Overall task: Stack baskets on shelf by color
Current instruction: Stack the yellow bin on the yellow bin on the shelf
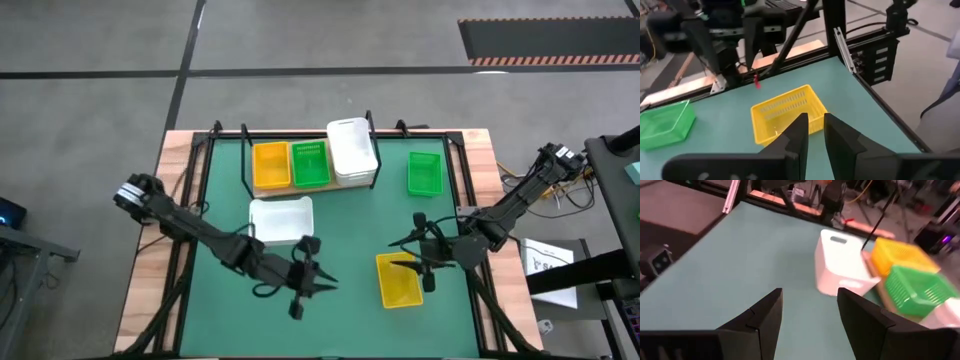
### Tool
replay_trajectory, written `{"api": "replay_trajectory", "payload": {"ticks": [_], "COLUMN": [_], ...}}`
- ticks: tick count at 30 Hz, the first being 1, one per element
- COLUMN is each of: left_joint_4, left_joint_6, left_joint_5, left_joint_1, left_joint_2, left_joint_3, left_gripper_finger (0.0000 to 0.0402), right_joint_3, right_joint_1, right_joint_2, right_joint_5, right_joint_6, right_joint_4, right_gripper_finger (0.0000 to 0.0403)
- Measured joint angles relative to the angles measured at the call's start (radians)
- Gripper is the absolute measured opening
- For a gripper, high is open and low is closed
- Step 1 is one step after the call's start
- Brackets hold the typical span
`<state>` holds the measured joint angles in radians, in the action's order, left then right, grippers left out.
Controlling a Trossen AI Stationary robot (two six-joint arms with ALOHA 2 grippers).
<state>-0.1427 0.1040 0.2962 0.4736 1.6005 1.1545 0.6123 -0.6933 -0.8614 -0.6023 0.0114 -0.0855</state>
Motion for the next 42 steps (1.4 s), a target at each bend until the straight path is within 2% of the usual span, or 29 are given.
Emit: {"api": "replay_trajectory", "payload": {"ticks": [5, 12, 17, 21, 25, 28, 31, 35, 39, 42], "left_joint_4": [-0.077, -0.028, 0.040, 0.158, 0.330, 0.383, 0.350, 0.310, 0.319, 0.302], "left_joint_6": [0.035, 0.034, 0.025, -0.036, -0.106, -0.115, -0.084, -0.070, -0.023, -0.044], "left_joint_5": [0.000, 0.000, 0.025, 0.114, 0.218, 0.271, 0.307, 0.319, 0.328, 0.335], "left_joint_1": [0.004, 0.034, 0.068, 0.098, 0.123, 0.134, 0.138, 0.141, 0.144, 0.144], "left_joint_2": [0.072, 0.058, 0.033, 0.018, -0.037, -0.086, -0.132, -0.188, -0.286, -0.364], "left_joint_3": [0.000, -0.001, -0.001, -0.003, -0.003, -0.007, -0.033, -0.100, -0.138, -0.156], "left_gripper_finger": [0.0044, 0.0044, 0.0044, 0.0044, 0.0044, 0.0044, 0.0044, 0.0044, 0.0044, 0.0044], "right_joint_3": [-0.015, 0.060, 0.200, 0.334, 0.468, 0.552, 0.608, 0.647, 0.663, 0.658], "right_joint_1": [0.000, 0.000, 0.000, 0.000, 0.000, 0.000, -0.001, -0.002, -0.003, -0.015], "right_joint_2": [-0.066, -0.195, -0.277, -0.340, -0.411, -0.468, -0.520, -0.583, -0.643, -0.691], "right_joint_5": [0.020, 0.146, 0.186, 0.191, 0.238, 0.281, 0.331, 0.484, 0.599, 0.649], "right_joint_6": [0.115, 0.208, 0.249, 0.294, 0.367, 0.396, 0.419, 0.491, 0.619, 0.696], "right_joint_4": [0.029, 0.018, -0.146, -0.361, -0.599, -0.721, -0.745, -0.754, -0.778, -0.785], "right_gripper_finger": [0.0183, 0.0183, 0.0183, 0.0183, 0.0183, 0.0183, 0.0183, 0.0183, 0.0183, 0.0183]}}
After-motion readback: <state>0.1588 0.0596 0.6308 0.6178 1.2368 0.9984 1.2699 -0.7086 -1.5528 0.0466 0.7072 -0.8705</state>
